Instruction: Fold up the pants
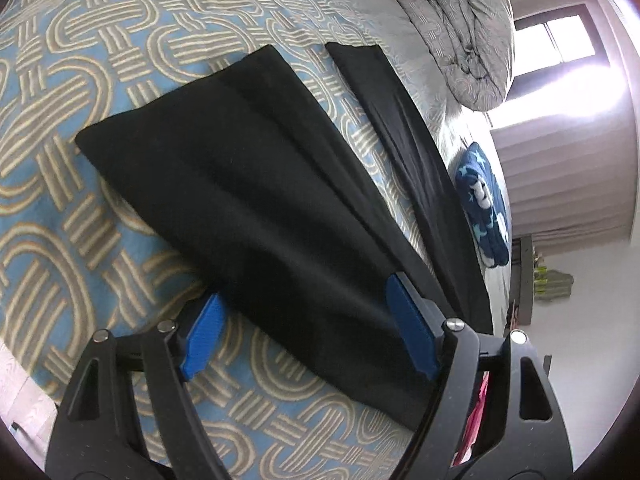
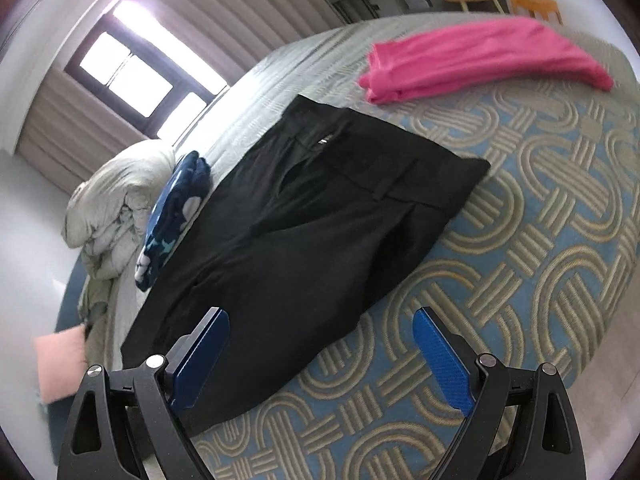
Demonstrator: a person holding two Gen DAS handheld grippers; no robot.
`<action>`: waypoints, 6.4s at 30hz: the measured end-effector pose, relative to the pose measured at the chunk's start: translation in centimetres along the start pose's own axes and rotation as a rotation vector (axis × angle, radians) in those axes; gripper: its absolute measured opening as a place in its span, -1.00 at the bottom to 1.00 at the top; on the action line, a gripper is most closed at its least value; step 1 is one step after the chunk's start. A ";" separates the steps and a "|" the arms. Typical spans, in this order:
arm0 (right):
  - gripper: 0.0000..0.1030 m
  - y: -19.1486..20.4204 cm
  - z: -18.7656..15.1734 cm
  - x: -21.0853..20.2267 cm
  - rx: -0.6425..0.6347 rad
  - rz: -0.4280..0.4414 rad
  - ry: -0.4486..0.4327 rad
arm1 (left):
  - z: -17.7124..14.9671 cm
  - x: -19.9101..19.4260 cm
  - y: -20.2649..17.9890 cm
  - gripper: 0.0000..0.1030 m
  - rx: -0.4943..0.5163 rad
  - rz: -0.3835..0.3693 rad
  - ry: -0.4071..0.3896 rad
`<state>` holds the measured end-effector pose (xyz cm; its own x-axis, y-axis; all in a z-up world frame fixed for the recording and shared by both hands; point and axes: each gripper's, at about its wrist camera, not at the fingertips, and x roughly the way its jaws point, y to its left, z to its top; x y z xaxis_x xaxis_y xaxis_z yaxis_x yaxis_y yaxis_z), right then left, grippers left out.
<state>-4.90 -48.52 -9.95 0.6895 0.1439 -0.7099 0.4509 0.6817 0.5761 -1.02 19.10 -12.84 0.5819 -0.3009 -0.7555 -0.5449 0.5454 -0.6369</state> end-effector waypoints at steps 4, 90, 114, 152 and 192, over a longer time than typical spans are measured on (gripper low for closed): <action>0.84 -1.3 0.7 0.6 0.083 0.035 0.017 | 0.4 0.3 -0.3 0.53 -0.003 0.001 -0.018; 0.20 8.2 23.3 18.3 0.364 0.376 0.089 | 23.0 9.4 -15.0 -0.45 0.289 0.146 -0.125; -0.77 29.1 3.6 28.8 -0.472 0.184 0.476 | 14.7 21.0 -21.7 -0.51 0.561 0.240 0.143; -0.56 57.2 -23.1 35.3 -0.794 0.450 0.695 | 24.0 13.7 -7.1 -0.46 0.279 -0.022 0.070; -0.35 59.6 -25.5 39.9 -1.028 0.244 0.599 | 21.8 9.5 -1.5 -0.91 0.285 0.020 -0.049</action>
<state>34.99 16.15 -14.28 0.1997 0.4715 -0.8589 -0.5016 0.8022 0.3238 18.46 32.50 -15.69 0.6051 -0.2533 -0.7548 -0.3692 0.7507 -0.5479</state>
